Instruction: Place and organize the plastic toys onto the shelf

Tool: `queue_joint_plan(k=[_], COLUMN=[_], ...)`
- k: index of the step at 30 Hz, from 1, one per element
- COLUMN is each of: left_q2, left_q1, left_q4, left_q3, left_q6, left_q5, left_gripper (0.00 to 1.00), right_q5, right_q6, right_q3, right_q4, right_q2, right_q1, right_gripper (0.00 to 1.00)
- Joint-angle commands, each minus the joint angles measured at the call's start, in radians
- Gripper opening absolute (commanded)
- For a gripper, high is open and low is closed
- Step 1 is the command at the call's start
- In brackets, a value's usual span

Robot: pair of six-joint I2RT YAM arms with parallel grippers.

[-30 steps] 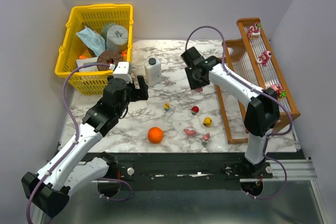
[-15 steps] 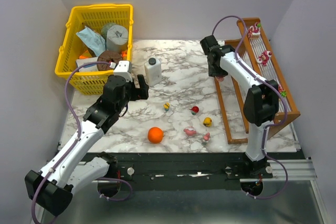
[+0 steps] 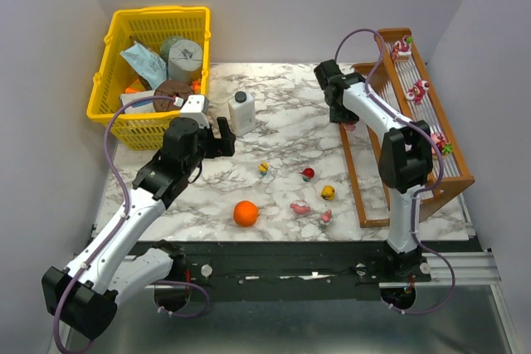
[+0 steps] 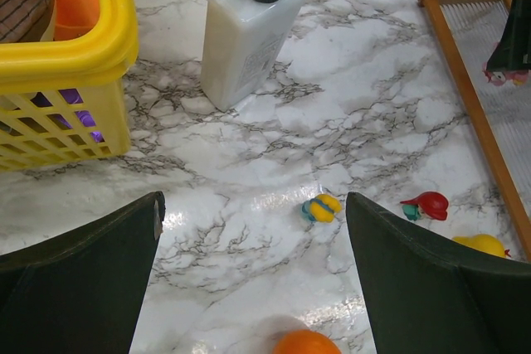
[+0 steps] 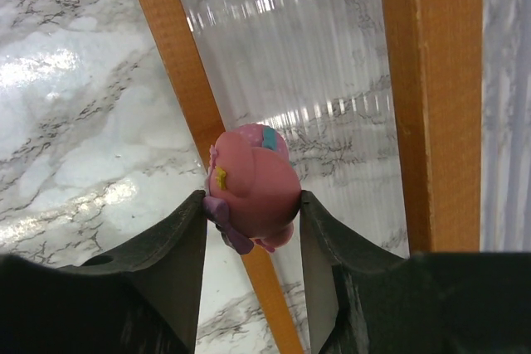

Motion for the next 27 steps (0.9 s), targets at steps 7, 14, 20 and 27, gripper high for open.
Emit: queue_joint_plan(k=[7,14,20,27], left_q2=[0.009,0.013,0.018,0.018], left_q1=[0.01,0.015,0.017,0.02], left_q4=[0.026,0.023,0.03,0.027], left_q3=[-0.012,-0.014,-0.012,-0.014], left_q6=[0.013,0.016,0.014,0.017], left_q5=[0.024,0.021,0.024,0.023], left_gripper=[0.99,0.99,0.99,0.99], right_q5=[0.07,0.088,0.093,0.097], right_q6=[0.007,-0.007,-0.03,-0.02], right_q3=[0.071,0.072,0.066,0.072], right_q4=[0.05,0.076,0.11,0.113], right_q2=[0.063,0.066,0.067,0.087], right_q1=[-0.023,-0.033,-0.035,-0.035], right_gripper=[0.03,0.04,0.05,0.06])
